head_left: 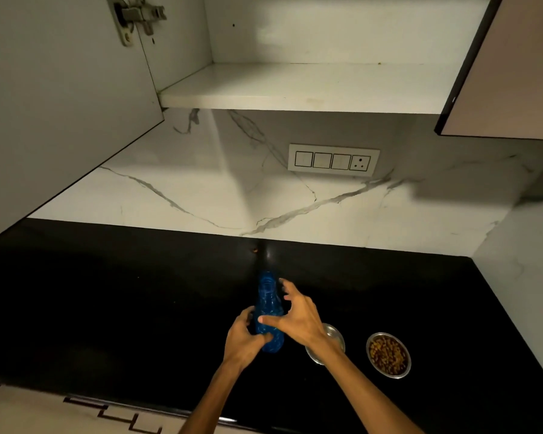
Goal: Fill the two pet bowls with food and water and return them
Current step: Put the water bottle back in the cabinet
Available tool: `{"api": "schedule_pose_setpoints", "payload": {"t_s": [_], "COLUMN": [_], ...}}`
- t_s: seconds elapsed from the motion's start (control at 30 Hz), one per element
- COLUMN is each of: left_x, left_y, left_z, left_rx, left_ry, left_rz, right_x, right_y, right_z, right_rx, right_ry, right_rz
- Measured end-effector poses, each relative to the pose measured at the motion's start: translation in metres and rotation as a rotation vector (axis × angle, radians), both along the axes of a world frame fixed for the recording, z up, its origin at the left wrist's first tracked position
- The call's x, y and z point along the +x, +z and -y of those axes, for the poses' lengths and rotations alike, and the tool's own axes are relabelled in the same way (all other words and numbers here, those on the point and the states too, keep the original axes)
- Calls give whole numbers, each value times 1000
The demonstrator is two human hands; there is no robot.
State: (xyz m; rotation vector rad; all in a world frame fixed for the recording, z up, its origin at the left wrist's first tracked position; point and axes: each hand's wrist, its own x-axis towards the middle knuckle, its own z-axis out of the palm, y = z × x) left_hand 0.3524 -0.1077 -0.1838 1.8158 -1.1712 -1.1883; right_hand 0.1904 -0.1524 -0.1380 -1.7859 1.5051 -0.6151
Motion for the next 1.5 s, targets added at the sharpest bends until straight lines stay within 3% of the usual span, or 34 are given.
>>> {"api": "schedule_pose_setpoints", "payload": {"t_s": [1.0, 1.5], "left_x": [-18, -30], "left_y": [1, 67], "left_z": [-2, 24], "left_rx": [-86, -234], "left_ry": [68, 156], "left_rz": [-36, -27], "right_x": [-1, -21], "right_y": [-23, 50], "right_z": [9, 32], "right_rx": [6, -75], "right_ry": [99, 118], "right_rz": [-39, 176]}}
